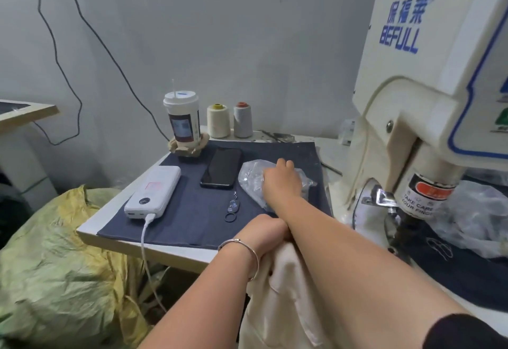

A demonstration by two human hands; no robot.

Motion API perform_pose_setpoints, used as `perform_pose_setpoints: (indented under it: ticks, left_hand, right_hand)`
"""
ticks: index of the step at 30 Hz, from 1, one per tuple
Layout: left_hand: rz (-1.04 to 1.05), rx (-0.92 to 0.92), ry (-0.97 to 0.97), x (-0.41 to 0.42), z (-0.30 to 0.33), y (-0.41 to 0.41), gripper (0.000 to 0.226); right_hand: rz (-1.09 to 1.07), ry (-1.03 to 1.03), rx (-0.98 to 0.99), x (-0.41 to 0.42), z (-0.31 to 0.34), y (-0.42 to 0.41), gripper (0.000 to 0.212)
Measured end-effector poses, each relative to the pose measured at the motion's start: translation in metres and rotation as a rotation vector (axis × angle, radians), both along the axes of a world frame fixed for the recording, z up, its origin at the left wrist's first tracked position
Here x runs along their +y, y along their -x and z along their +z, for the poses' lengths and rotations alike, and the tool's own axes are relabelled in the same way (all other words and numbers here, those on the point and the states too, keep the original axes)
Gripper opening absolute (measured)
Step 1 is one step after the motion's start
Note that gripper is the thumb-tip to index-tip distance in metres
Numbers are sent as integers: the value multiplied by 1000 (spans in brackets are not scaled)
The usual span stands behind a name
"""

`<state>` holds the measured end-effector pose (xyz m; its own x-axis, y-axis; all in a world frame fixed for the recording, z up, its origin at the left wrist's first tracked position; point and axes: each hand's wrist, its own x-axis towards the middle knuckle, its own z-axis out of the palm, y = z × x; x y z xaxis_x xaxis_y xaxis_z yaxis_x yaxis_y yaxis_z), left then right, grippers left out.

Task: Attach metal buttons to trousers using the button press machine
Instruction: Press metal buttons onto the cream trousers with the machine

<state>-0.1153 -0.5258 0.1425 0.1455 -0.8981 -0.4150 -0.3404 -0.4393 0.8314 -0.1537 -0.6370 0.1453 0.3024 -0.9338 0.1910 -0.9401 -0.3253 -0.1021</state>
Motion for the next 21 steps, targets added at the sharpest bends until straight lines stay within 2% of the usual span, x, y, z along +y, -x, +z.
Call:
perform_pose_setpoints:
  ticks: [8,14,21]
  left_hand:
    - [-19,-74,-10,-8,0,-1,28]
    - [-28,-86,-16,-6,3,1,22]
    - [-49,-127,2,-7,4,3,14]
  right_hand:
    - [-55,22,-122,-5,-5,-2,31]
    - [-31,30,-205,-7,-7,2,26]
    - [-13,32,-204,-6,-5,3,26]
